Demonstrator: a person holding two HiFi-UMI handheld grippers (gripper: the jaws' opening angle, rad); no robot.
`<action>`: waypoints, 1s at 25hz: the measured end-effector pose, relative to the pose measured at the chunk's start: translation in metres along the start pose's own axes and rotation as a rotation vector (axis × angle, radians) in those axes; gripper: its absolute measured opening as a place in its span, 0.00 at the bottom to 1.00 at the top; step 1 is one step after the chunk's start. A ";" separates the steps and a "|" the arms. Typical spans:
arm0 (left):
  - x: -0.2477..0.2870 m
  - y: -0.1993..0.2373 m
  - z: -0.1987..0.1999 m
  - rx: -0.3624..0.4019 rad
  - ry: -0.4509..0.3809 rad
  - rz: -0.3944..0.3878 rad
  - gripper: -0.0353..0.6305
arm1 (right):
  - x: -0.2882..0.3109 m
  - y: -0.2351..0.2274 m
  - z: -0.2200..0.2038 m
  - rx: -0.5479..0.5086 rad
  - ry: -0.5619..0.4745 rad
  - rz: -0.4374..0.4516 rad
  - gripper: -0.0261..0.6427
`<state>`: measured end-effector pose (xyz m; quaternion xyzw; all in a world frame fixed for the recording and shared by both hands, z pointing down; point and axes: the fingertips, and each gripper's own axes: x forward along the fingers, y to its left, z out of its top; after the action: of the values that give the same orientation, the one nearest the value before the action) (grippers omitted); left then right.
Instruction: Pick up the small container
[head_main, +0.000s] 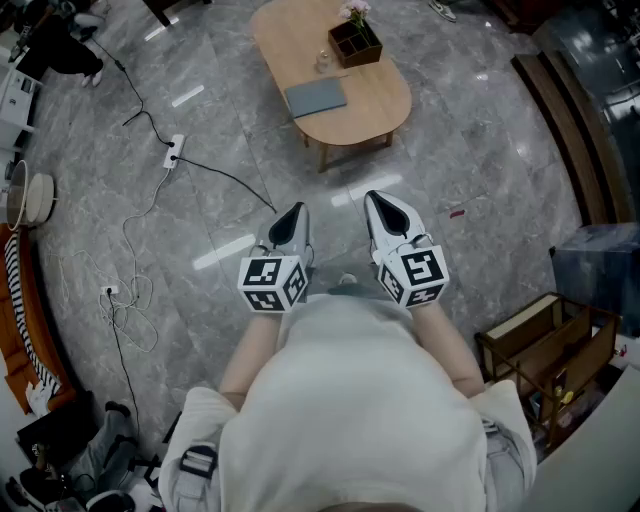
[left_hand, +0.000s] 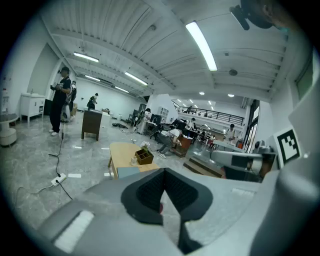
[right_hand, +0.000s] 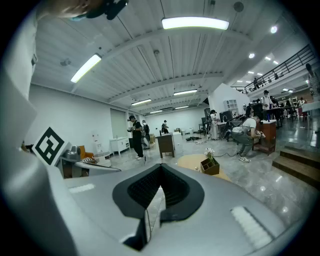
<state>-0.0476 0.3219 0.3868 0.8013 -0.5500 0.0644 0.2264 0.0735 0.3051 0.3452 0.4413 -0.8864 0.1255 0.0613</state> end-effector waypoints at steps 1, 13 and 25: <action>-0.007 0.000 -0.003 0.001 -0.003 0.007 0.06 | -0.006 0.002 0.000 0.005 -0.004 -0.003 0.03; -0.037 -0.007 -0.011 0.010 -0.028 0.023 0.06 | -0.031 0.027 0.001 -0.015 -0.029 0.020 0.03; -0.032 -0.021 -0.015 -0.010 -0.050 0.079 0.06 | -0.043 0.011 -0.010 -0.009 -0.002 0.085 0.04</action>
<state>-0.0381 0.3618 0.3826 0.7793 -0.5868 0.0506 0.2140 0.0904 0.3470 0.3432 0.4031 -0.9050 0.1234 0.0572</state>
